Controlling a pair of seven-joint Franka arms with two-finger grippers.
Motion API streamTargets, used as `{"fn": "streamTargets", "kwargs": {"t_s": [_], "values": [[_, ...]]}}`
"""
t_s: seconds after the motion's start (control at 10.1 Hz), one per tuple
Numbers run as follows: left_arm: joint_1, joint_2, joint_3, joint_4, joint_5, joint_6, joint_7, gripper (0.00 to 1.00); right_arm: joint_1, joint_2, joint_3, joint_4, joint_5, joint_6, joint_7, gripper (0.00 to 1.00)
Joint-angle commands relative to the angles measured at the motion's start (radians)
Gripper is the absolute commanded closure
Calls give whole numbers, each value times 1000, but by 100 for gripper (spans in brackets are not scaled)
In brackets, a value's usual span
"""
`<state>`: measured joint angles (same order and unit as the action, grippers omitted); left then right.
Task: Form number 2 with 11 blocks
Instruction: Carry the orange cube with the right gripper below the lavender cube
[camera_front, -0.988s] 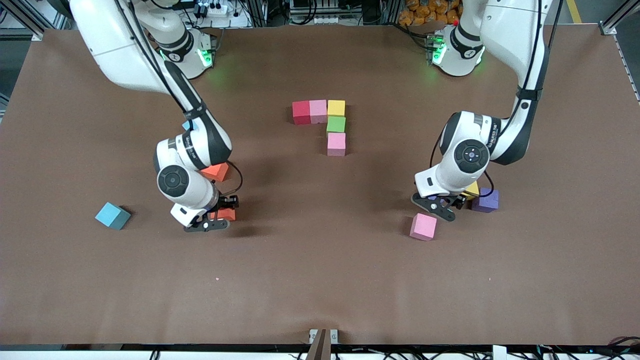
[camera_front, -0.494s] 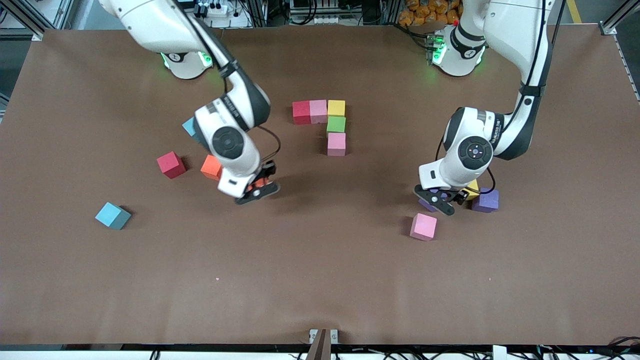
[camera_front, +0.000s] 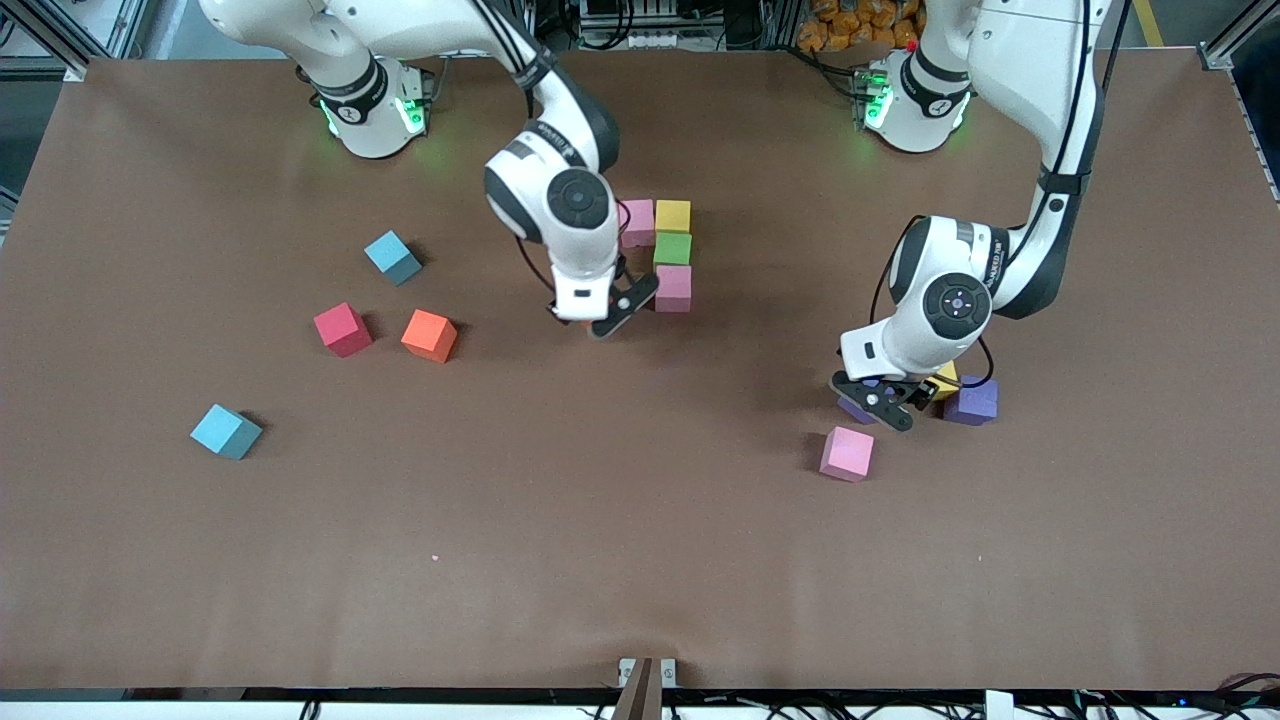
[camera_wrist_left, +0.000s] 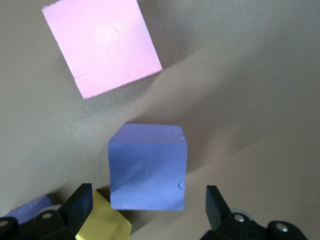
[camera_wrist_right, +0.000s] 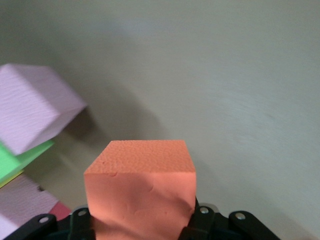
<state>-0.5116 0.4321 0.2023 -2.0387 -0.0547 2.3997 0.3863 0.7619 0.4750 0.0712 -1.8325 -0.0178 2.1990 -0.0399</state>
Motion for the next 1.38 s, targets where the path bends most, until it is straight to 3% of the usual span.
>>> {"fn": "streamTargets", "kwargs": {"t_s": [0.0, 0.3, 0.69, 0.79, 0.89, 0.99, 1.29], "values": [[-1, 23, 3, 0, -27, 36, 22, 0, 31, -22, -8, -51, -8, 47, -160, 73], [-1, 54, 3, 2, -27, 71, 17, 0, 40, -16, -7, -129, -8, 177, -314, 73], [-7, 74, 2, 0, -28, 81, -21, 0, 85, 24, -7, -128, -10, 245, -480, 74], [-10, 74, 2, 0, -27, 82, -23, 23, 102, 42, -8, -126, -10, 266, -495, 74], [-10, 74, 2, 2, -16, 84, -23, 68, 103, 56, -8, -126, -10, 283, -495, 74], [-10, 73, 2, 2, -14, 99, -23, 88, 103, 63, -8, -123, -13, 286, -499, 74], [-11, 31, -4, 32, -25, 98, -85, 90, 105, 80, -8, -110, -21, 289, -500, 74]]}}
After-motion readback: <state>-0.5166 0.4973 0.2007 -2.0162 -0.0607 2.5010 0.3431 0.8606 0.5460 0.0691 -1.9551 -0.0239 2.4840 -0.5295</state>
